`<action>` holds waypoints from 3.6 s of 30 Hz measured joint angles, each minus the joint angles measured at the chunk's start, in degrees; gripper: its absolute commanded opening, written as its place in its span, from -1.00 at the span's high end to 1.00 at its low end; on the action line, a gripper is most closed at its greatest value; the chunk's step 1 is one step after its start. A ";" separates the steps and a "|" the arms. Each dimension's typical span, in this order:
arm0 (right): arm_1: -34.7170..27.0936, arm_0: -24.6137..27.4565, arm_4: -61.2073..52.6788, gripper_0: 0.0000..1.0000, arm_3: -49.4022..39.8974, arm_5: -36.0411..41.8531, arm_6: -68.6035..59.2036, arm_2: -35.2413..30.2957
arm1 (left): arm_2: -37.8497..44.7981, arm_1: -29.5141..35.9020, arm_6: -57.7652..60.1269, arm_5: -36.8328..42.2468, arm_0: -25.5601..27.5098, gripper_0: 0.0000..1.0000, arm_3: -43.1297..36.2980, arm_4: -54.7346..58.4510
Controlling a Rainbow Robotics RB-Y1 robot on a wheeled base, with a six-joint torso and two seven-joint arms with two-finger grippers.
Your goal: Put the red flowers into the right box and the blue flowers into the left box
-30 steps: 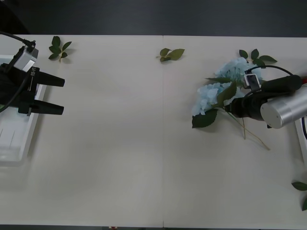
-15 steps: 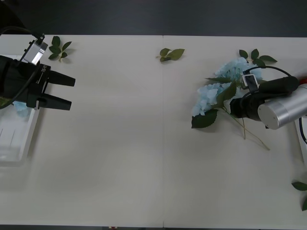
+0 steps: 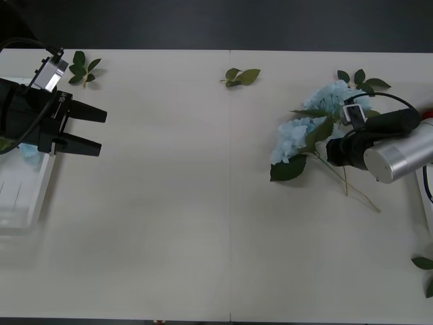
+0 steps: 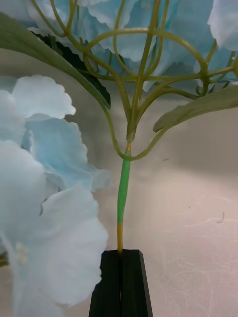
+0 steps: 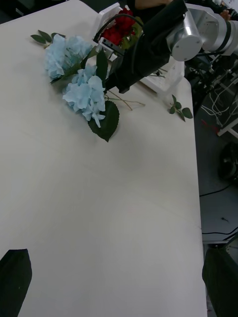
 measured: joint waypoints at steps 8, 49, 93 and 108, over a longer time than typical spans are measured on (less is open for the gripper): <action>-0.83 0.00 -2.46 1.00 3.29 -1.14 0.01 -3.22 | 0.00 0.00 0.00 0.00 0.00 -1.00 0.00 0.00; -15.13 0.01 -93.95 1.00 3.44 1.26 59.88 -10.81 | 0.00 -0.39 0.00 0.02 0.25 -1.00 0.01 0.00; 17.15 0.01 -100.79 1.00 -11.81 -10.21 70.92 -6.09 | 1.80 -19.13 -0.01 -1.49 0.38 -1.00 -3.40 2.20; 17.15 0.01 -100.79 1.00 -11.81 -10.79 70.93 -6.10 | 1.80 -24.11 -0.01 -2.58 0.38 -1.00 -4.24 -4.31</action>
